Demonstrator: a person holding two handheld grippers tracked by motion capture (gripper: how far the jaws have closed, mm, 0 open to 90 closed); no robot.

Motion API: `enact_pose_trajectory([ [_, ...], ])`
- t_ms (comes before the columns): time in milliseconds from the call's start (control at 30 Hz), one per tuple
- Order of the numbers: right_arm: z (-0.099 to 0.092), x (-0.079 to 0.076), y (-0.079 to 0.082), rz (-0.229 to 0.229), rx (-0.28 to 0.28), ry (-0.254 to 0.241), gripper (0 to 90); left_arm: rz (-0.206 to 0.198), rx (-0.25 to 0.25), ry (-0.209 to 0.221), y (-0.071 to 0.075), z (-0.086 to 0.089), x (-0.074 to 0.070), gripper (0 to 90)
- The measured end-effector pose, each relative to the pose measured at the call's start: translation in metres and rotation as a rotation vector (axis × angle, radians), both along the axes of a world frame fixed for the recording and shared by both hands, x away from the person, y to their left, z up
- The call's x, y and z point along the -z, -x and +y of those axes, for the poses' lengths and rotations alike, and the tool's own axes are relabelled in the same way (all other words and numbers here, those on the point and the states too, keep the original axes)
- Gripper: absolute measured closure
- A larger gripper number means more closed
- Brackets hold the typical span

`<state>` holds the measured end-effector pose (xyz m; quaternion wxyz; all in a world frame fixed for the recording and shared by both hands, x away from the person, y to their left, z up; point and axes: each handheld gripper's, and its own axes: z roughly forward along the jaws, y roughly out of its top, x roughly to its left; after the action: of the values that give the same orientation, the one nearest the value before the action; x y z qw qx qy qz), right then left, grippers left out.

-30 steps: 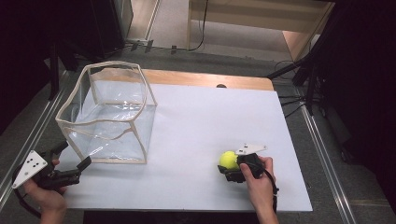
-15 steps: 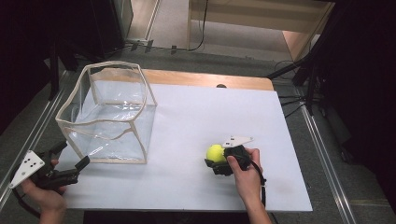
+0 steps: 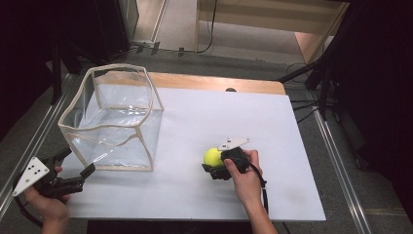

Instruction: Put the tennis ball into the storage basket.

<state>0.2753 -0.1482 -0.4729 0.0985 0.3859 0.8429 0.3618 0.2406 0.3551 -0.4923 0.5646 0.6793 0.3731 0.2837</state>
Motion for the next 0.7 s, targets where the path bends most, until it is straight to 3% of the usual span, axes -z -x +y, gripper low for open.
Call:
enact_pose_trajectory([
  [700,0.049,-0.007,-0.021,-0.006,-0.099,-0.038,23.5,0.007,0.014,-0.004,0.000,-0.001,0.000,0.0],
])
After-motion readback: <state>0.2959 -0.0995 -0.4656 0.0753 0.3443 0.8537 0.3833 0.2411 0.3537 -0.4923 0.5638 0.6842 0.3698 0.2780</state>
